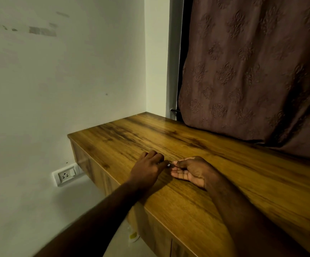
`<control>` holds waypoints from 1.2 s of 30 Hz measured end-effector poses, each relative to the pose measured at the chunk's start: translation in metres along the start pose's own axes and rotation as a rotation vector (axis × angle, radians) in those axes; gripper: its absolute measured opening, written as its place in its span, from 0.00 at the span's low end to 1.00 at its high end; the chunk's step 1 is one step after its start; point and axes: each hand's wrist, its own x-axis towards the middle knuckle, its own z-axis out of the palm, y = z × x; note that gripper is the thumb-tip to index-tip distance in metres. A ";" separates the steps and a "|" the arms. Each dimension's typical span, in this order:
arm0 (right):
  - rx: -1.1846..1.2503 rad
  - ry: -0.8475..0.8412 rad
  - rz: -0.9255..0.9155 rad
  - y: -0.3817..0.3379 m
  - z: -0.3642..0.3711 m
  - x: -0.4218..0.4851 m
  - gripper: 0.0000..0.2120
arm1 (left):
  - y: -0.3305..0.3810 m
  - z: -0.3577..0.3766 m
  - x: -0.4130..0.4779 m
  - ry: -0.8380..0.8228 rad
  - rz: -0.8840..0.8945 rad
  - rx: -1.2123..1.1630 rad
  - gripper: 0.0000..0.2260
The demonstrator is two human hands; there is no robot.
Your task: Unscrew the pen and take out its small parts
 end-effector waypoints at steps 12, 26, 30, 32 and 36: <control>0.041 0.004 -0.004 -0.006 -0.004 0.000 0.03 | 0.006 0.002 0.005 0.014 -0.100 -0.030 0.16; 0.150 -0.046 -0.003 -0.006 -0.006 0.002 0.06 | 0.010 0.017 -0.001 0.014 -0.288 -0.144 0.12; 0.098 -0.040 0.022 -0.005 -0.005 -0.002 0.07 | 0.010 0.016 -0.002 0.021 -0.277 -0.111 0.12; 0.079 -0.028 0.033 -0.005 -0.005 -0.002 0.06 | 0.011 0.014 -0.002 0.033 -0.249 -0.091 0.13; 0.112 -0.019 0.036 -0.002 -0.005 0.001 0.03 | 0.012 0.011 -0.001 0.054 -0.162 -0.015 0.15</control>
